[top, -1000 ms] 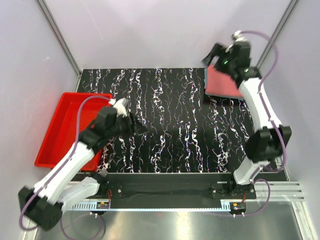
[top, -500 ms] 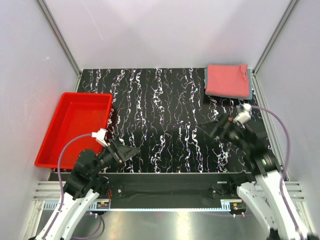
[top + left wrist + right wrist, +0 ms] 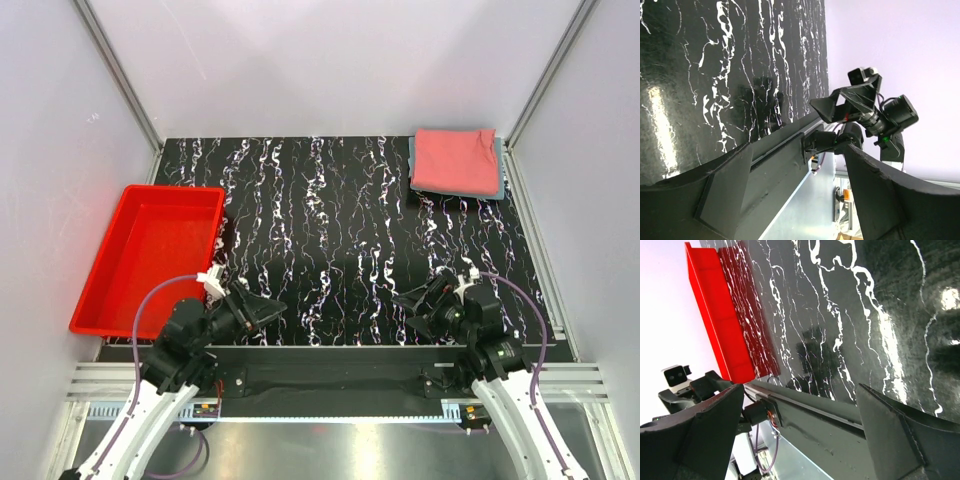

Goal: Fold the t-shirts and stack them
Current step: Neatly place the folded tshirt to the corner

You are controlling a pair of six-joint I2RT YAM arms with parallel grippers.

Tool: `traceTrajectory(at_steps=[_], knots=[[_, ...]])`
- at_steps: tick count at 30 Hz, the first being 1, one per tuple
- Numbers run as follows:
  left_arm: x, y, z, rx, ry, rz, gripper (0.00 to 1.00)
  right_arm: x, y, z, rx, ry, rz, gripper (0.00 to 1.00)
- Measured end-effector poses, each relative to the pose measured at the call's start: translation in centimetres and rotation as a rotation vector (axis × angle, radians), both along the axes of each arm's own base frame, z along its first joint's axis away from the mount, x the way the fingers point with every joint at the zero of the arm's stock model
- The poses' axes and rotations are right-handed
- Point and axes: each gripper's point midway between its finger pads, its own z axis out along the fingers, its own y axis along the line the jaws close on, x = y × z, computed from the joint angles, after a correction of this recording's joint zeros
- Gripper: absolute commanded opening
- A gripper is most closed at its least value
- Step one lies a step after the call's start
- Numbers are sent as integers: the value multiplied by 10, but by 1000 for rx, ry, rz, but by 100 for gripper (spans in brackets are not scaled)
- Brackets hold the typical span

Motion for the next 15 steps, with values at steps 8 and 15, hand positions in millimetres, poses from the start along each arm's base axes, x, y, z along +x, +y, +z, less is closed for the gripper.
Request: traceTrajectory(at_steps=[8,15], knots=[[-1,-7,-9,-31,14,-37,80,10,7,-17,26,14,9,100],[-3,-12,-1,-76,-10,-71,81,15,9,13,92,-130,-1,100]])
